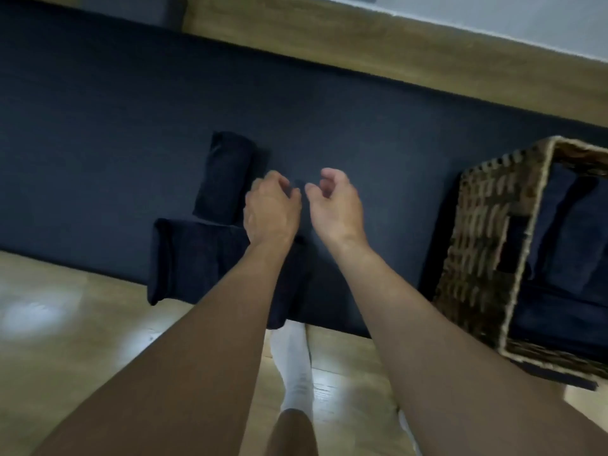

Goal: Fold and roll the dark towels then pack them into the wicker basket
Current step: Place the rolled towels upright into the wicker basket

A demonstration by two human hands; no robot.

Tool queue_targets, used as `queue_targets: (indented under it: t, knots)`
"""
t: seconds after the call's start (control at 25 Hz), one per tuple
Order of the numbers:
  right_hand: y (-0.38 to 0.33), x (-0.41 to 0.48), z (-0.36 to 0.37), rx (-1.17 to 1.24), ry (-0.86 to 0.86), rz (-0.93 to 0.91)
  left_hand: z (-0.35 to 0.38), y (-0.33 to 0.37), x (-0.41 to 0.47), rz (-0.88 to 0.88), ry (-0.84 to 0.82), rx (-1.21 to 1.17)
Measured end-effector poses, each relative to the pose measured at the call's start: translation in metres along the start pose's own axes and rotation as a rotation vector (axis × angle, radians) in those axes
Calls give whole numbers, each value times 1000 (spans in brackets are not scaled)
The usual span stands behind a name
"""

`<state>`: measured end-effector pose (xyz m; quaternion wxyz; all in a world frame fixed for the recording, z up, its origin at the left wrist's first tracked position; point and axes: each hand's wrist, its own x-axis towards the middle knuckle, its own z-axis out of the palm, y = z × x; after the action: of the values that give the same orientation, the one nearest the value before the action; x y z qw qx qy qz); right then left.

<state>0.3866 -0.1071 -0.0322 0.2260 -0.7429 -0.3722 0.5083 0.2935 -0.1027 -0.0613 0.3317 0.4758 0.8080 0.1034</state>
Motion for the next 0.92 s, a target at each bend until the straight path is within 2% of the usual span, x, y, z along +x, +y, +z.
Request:
queue_targets:
  t: [0.12, 0.2, 0.32, 0.4, 0.52, 0.72, 0.92]
  knots:
    - [-5, 28, 67, -33, -169, 27, -20, -59, 47, -91, 86, 96]
    - [-4, 48, 98, -57, -230, 27, -29, -87, 75, -169, 69, 149]
    - [5, 81, 147, -54, -272, 79, -25, -126, 114, -266, -82, 167]
    - [13, 100, 170, 9, -290, 157, -16, -140, 129, -293, -204, 87]
    - [25, 121, 189, 149, -300, 271, -14, -144, 136, -349, -267, -51]
    - [23, 119, 156, 380, -350, 317, -27, -114, 116, -301, -243, -355]
    - [-6, 80, 60, 557, -242, 328, -42, -34, 48, -214, -428, -586]
